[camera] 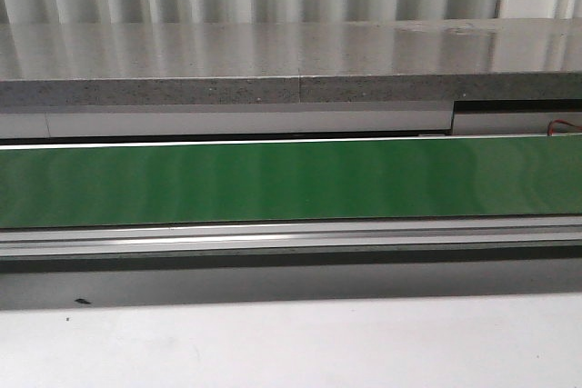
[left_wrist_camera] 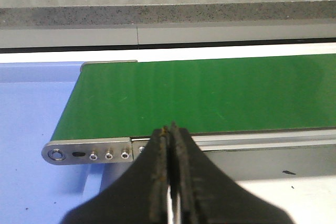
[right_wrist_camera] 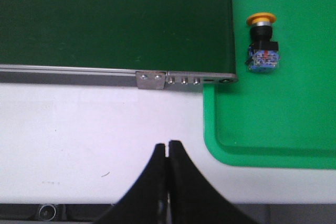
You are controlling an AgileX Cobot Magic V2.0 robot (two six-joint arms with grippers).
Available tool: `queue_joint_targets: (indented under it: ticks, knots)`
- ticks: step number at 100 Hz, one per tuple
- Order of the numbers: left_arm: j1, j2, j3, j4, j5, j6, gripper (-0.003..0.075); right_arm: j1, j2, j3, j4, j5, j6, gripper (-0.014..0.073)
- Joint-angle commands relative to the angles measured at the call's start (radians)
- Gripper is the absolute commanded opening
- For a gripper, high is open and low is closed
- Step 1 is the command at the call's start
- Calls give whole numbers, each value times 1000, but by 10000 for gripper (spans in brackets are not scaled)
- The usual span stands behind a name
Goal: Move button from right to left
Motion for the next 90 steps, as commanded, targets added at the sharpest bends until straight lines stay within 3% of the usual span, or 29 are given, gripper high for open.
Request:
queue_joint_targets:
  ticks: [1, 10, 20, 46, 67, 90]
  knots:
    - [-3, -32, 40, -3, -75, -7, -21, 1, 47, -53, -5, 0, -13, -65]
    - [-3, -32, 40, -3, -75, -7, -21, 1, 106, -67, -5, 12, -13, -55]
    - [-3, -32, 40, -3, -75, -7, -21, 1, 176, -85, -3, 11, -13, 27]
    - [-3, -32, 40, -3, -75, -7, -21, 1, 335, -126, 13, -21, -13, 521]
    - [-3, -32, 40, -3, -75, -7, -20, -24, 439, -194, 13, -68, -3, 517]
    - [-3, -32, 40, -3, -75, -7, -20, -203, 556, -302, 13, -75, -3, 517]
